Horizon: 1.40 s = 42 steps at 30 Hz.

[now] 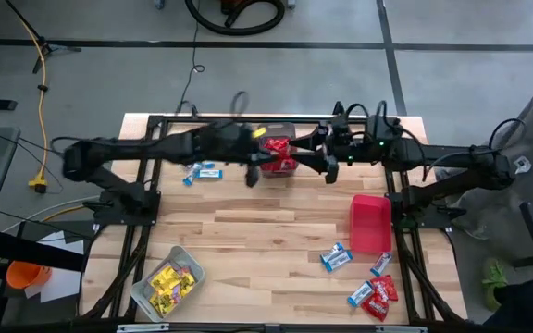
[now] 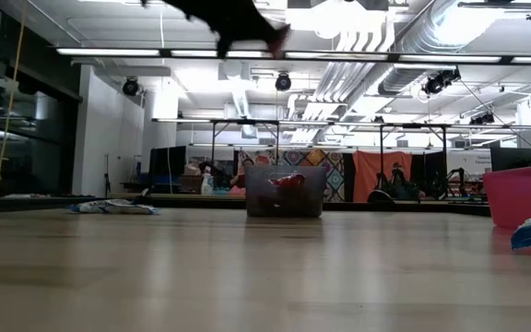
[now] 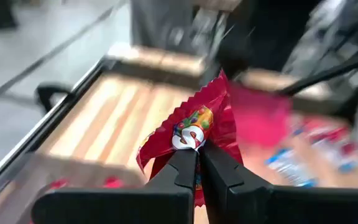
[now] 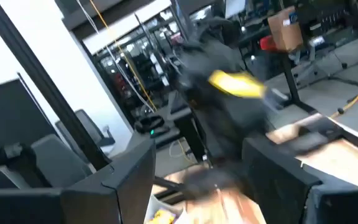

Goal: Sort candy
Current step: Put the red candy pack into the black bin

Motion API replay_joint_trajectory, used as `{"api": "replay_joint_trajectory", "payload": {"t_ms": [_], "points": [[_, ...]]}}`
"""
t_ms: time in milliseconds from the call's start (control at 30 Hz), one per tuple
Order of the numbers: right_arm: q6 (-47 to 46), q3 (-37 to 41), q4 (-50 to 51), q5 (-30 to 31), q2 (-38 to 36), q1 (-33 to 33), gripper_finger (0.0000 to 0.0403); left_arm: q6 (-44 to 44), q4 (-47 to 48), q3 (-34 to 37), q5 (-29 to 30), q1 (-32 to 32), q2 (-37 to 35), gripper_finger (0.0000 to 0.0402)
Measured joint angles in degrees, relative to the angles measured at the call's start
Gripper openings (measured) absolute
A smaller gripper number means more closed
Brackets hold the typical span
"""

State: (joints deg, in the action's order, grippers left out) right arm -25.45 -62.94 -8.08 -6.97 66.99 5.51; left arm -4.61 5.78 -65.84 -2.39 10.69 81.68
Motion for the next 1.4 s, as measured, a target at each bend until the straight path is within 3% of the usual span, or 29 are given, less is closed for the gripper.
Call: {"api": "replay_joint_trajectory", "payload": {"t_ms": [167,400,833,1100,1267,1400], "points": [[0.0,0.0,0.0,0.0,-1.8,0.1,0.0236,2.1,3.5,-6.9,1.5,4.2,11.9,0.0000],[-0.2,0.0,0.4,0.0,-1.9,0.1,0.0236,0.0,6.0,-10.2,5.5,7.0,22.3,0.0021],[0.0,0.0,2.3,-0.1,-1.8,0.1,0.0236,-10.3,10.1,-10.5,4.9,7.8,23.9,0.0177],[-1.9,0.0,7.7,-2.6,-2.1,0.1,0.0236,-12.4,15.0,-10.4,-9.1,10.8,16.8,0.0197],[-8.0,0.0,20.5,-8.3,-2.6,-0.5,0.0236,-9.8,15.3,-6.5,-9.0,11.0,4.1,0.0197],[-14.0,0.0,31.3,-9.7,-2.5,-4.0,0.0236,-10.2,6.8,1.3,-8.9,9.0,-8.7,0.0197]]}}
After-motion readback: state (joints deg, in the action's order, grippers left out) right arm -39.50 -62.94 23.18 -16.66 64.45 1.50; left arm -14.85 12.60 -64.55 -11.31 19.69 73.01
